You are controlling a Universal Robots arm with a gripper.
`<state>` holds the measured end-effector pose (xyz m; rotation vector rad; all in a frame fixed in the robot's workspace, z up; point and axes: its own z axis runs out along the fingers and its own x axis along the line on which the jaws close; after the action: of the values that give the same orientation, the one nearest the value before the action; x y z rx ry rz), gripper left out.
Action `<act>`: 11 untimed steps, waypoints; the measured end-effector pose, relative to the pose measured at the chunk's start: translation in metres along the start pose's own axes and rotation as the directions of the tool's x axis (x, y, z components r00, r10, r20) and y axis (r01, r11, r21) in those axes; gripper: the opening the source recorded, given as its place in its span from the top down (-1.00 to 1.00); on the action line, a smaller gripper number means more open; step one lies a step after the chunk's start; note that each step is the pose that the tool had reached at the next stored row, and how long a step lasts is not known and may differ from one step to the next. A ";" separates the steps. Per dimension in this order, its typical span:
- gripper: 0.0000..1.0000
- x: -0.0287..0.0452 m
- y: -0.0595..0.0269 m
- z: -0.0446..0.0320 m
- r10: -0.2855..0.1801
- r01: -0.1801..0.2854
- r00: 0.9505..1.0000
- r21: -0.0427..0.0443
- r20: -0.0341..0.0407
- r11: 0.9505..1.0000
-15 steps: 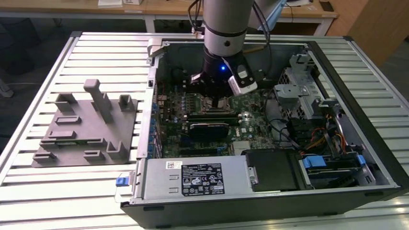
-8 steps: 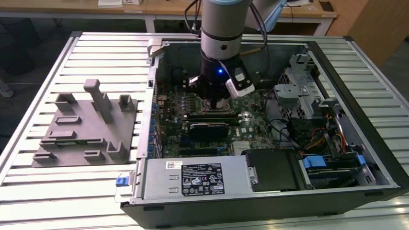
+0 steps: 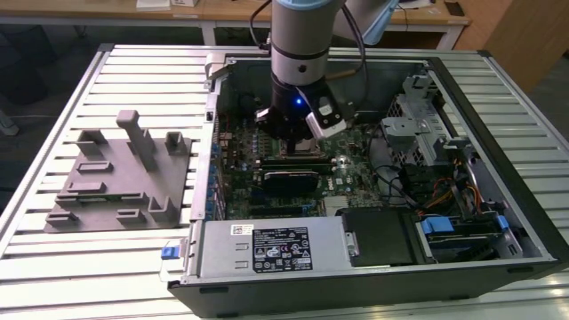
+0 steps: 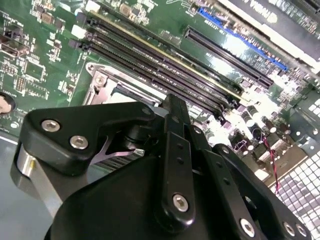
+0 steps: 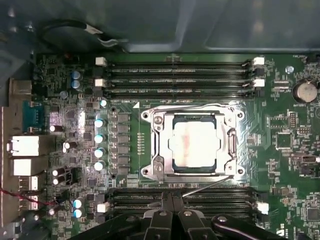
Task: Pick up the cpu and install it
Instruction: 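Install the second cpu locking lever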
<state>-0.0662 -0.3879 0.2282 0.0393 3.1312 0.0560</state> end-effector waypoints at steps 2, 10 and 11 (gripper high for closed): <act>0.79 0.0000 -0.0018 0.0009 0.010 -0.010 1.000 0.000 0.000 1.000; 0.79 0.0000 -0.0037 0.0022 0.025 -0.025 1.000 -0.007 0.001 1.000; 0.79 0.0000 -0.0037 0.0023 0.025 -0.025 1.000 -0.008 0.000 1.000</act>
<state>-0.0663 -0.3915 0.2258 0.0787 3.1299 0.0693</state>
